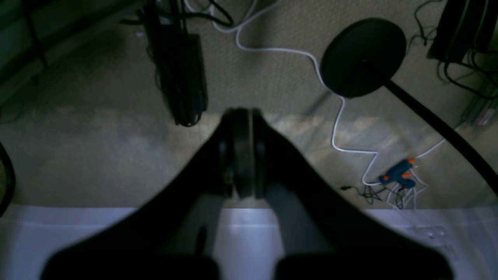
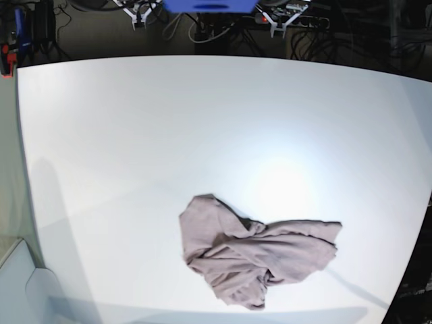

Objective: Layout the t-shirt on the table in an organized manner, then fold the t-shirt properly

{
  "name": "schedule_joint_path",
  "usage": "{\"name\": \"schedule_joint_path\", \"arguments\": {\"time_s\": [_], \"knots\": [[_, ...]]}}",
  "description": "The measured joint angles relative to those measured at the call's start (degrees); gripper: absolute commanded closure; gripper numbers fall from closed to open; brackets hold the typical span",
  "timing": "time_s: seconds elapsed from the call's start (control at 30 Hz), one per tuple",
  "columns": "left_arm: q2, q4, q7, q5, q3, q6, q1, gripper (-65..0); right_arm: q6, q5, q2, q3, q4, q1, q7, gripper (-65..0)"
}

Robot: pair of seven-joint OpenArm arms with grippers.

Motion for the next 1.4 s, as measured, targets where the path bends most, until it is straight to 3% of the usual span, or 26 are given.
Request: {"name": "schedule_joint_path", "arguments": {"time_s": [1.17,1.27,1.4], "knots": [[-0.37,0.09,-0.04,0.00,0.00,-0.02,0.22,-0.1,0.02,0.02,0.00,0.00,0.11,-0.15,0.15,0.0],[-1.49,1.40,-0.09,-0.02,0.00,0.07,2.19,-0.1,0.13,0.17,0.09,0.00,4.11,-2.80,0.17,0.0],[-3.32,11.08,0.55,0.00,0.07,0.20,10.25,-0.1,0.35,0.15,0.94,-0.07,14.82,-10.80,0.11,0.0]]}}
